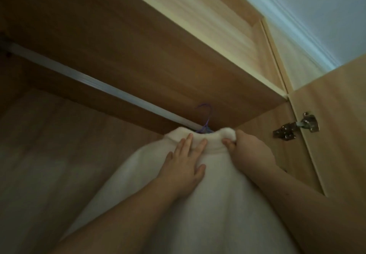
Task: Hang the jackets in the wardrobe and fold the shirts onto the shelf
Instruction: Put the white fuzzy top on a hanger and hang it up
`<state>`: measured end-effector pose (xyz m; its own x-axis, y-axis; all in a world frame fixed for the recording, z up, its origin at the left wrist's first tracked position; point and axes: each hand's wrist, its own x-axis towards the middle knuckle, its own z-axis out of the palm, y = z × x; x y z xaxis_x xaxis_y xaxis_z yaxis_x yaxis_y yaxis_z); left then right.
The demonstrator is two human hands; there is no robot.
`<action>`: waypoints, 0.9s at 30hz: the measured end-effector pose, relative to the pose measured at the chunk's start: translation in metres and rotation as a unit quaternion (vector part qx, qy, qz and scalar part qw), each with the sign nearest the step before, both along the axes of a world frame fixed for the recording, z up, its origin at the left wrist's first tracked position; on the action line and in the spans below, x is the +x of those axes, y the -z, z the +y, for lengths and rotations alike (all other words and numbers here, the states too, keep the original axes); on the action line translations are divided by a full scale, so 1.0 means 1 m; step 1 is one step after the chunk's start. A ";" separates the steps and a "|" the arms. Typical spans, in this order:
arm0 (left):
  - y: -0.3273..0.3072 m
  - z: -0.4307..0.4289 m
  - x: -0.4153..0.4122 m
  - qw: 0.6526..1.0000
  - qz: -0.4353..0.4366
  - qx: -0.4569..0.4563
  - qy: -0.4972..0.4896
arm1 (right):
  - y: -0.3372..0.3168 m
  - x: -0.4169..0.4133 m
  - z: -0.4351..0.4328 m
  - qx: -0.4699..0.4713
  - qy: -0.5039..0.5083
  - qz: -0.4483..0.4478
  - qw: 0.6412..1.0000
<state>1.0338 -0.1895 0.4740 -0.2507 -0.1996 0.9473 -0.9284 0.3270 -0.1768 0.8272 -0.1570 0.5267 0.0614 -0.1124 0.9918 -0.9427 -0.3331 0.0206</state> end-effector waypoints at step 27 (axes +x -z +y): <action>0.044 0.017 0.027 0.996 0.017 0.088 -0.005 | 0.060 0.047 0.001 0.065 0.143 0.098 0.983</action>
